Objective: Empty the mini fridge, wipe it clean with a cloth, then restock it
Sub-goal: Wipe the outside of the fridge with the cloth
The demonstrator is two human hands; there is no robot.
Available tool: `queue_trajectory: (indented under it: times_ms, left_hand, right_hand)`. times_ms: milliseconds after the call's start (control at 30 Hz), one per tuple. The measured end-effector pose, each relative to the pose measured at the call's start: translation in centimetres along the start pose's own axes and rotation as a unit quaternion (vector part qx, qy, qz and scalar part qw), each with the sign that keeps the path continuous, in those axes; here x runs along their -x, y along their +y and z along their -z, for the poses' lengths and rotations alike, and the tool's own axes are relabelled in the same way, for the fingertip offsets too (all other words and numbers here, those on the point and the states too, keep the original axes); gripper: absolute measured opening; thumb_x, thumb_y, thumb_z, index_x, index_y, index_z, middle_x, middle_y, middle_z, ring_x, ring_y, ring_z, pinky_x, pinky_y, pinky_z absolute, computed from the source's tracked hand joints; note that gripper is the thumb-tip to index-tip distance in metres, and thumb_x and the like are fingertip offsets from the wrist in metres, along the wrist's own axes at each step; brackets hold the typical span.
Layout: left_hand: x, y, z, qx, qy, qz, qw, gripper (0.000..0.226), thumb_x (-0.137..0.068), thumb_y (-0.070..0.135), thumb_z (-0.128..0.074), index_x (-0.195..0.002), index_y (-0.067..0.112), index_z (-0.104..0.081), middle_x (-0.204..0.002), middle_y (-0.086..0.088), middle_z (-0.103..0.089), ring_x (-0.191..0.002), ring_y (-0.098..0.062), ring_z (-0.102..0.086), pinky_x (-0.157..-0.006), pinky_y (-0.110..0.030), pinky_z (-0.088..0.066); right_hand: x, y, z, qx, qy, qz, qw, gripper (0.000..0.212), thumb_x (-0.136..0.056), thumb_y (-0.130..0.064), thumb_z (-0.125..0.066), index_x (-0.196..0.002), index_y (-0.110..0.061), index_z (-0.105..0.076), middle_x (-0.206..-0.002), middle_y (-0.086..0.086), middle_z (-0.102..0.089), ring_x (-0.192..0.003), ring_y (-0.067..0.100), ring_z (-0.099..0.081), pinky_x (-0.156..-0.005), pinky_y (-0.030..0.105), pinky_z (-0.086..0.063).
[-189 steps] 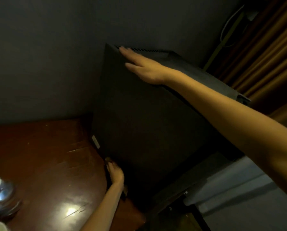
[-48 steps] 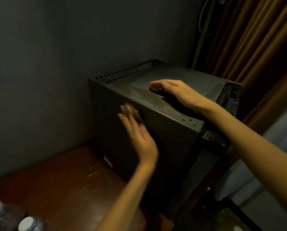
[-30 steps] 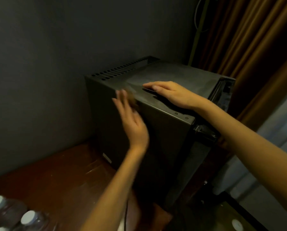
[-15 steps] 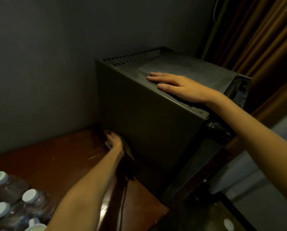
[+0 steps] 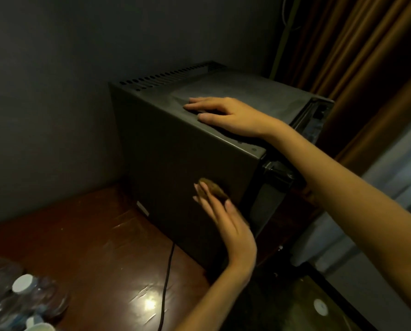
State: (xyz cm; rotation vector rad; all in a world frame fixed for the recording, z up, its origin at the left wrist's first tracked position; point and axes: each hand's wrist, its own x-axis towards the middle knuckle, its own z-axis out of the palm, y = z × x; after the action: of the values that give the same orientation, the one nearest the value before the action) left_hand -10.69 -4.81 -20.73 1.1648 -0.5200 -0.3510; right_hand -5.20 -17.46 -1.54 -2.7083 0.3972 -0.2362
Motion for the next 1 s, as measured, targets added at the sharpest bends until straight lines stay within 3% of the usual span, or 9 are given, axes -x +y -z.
queue_trajectory:
  times_ms: [67, 167, 267, 400, 533, 667, 800, 900, 1000]
  left_hand:
    - [-0.4, 0.2, 0.7, -0.005, -0.015, -0.016, 1.000, 0.056, -0.101, 0.028, -0.034, -0.146, 0.048, -0.008, -0.155, 0.030, 0.008, -0.144, 0.006, 0.008, -0.118, -0.019, -0.009]
    - [-0.4, 0.5, 2.5, -0.018, -0.029, -0.022, 0.999, 0.055, -0.100, 0.024, -0.037, -0.143, 0.049, -0.013, -0.160, 0.017, -0.003, -0.143, 0.009, -0.007, -0.112, -0.009, -0.017]
    - [0.0, 1.1, 4.0, -0.035, -0.020, -0.013, 0.999, 0.052, -0.100, 0.026, -0.038, -0.145, 0.043, -0.019, -0.158, 0.013, -0.013, -0.139, 0.012, -0.018, -0.106, -0.003, -0.023]
    - [1.9, 2.1, 5.3, -0.040, -0.012, -0.025, 0.999, 0.047, -0.098, 0.019, -0.045, -0.139, 0.038, -0.034, -0.146, 0.007, -0.025, -0.125, 0.014, -0.036, -0.096, -0.003, -0.035]
    - [3.5, 3.2, 5.8, -0.068, -0.049, -0.066, 0.994, 0.047, -0.096, 0.003, -0.051, -0.133, 0.031, -0.042, -0.137, 0.003, -0.028, -0.121, 0.011, -0.041, -0.096, -0.005, -0.037]
    - [4.2, 4.5, 5.0, -0.073, -0.084, -0.088, 0.990, 0.050, -0.095, 0.003, -0.053, -0.141, 0.015, -0.039, -0.131, 0.006, -0.040, -0.119, 0.013, -0.044, -0.094, -0.004, -0.037]
    - [4.3, 4.4, 4.3, -0.054, -0.040, -0.106, 0.992, 0.048, -0.096, 0.011, -0.054, -0.141, 0.023, -0.039, -0.127, 0.016, -0.049, -0.120, 0.002, -0.050, -0.095, -0.010, -0.040]
    - [4.1, 5.3, 2.7, -0.065, 0.031, -0.195, 0.978, 0.040, -0.098, 0.010, -0.050, -0.137, 0.015, -0.045, -0.133, -0.001, -0.051, -0.127, -0.014, -0.049, -0.103, -0.024, -0.042]
    - [3.0, 7.0, -1.4, -0.117, 0.005, -0.305, 0.945, 0.039, -0.096, 0.009, -0.048, -0.133, 0.000, -0.048, -0.140, -0.018, -0.046, -0.137, -0.030, -0.039, -0.114, -0.034, -0.032]
  right_hand:
    - [1.0, 0.0, 0.5, -0.032, 0.035, 0.009, 0.999, 0.037, -0.101, -0.026, -0.048, -0.137, -0.022, -0.052, -0.148, -0.004, -0.044, -0.138, 0.004, -0.034, -0.115, 0.026, -0.027]
    - [4.4, -0.2, 1.6, -0.052, 0.114, 0.011, 0.992, 0.032, -0.101, -0.024, -0.049, -0.131, -0.020, -0.058, -0.131, -0.008, -0.058, -0.121, -0.004, -0.050, -0.102, 0.018, -0.039]
    - [9.0, -0.3, 1.4, -0.079, 0.202, 0.005, 0.976, 0.027, -0.101, -0.016, -0.049, -0.123, -0.014, -0.064, -0.119, -0.004, -0.065, -0.105, -0.006, -0.057, -0.088, 0.011, -0.040]
    - [13.0, 0.7, -2.6, -0.089, 0.331, -0.020, 0.939, 0.021, -0.098, -0.011, -0.051, -0.112, -0.007, -0.067, -0.109, 0.004, -0.066, -0.106, 0.010, -0.060, -0.093, 0.025, -0.045]
    - [14.1, 0.9, -5.8, -0.169, 0.440, -0.055, 0.880, 0.012, -0.099, -0.014, -0.049, -0.101, -0.009, -0.059, -0.094, -0.003, -0.062, -0.093, 0.013, -0.061, -0.083, 0.032, -0.048]
    - [13.6, 0.9, -5.8, -0.131, 0.452, -0.042, 0.881, 0.019, -0.099, -0.018, -0.043, -0.090, -0.013, -0.059, -0.085, -0.008, -0.056, -0.084, 0.011, -0.057, -0.077, 0.038, -0.046]
    - [13.7, 2.3, -5.6, -0.096, 0.448, 0.015, 0.889, 0.026, -0.100, -0.020, -0.041, -0.091, -0.011, -0.063, -0.088, 0.000, -0.058, -0.085, 0.017, -0.059, -0.078, 0.050, -0.046]
    - [13.8, 3.2, -6.1, -0.141, 0.454, 0.049, 0.878, 0.018, -0.101, -0.020, -0.039, -0.102, -0.019, -0.057, -0.089, -0.004, -0.061, -0.087, 0.021, -0.061, -0.079, 0.056, -0.046]
    - [13.9, 3.5, -6.4, -0.213, 0.467, 0.082, 0.854, 0.019, -0.101, -0.010, -0.037, -0.109, -0.020, -0.051, -0.089, -0.008, -0.063, -0.087, 0.017, -0.064, -0.080, 0.043, -0.050]
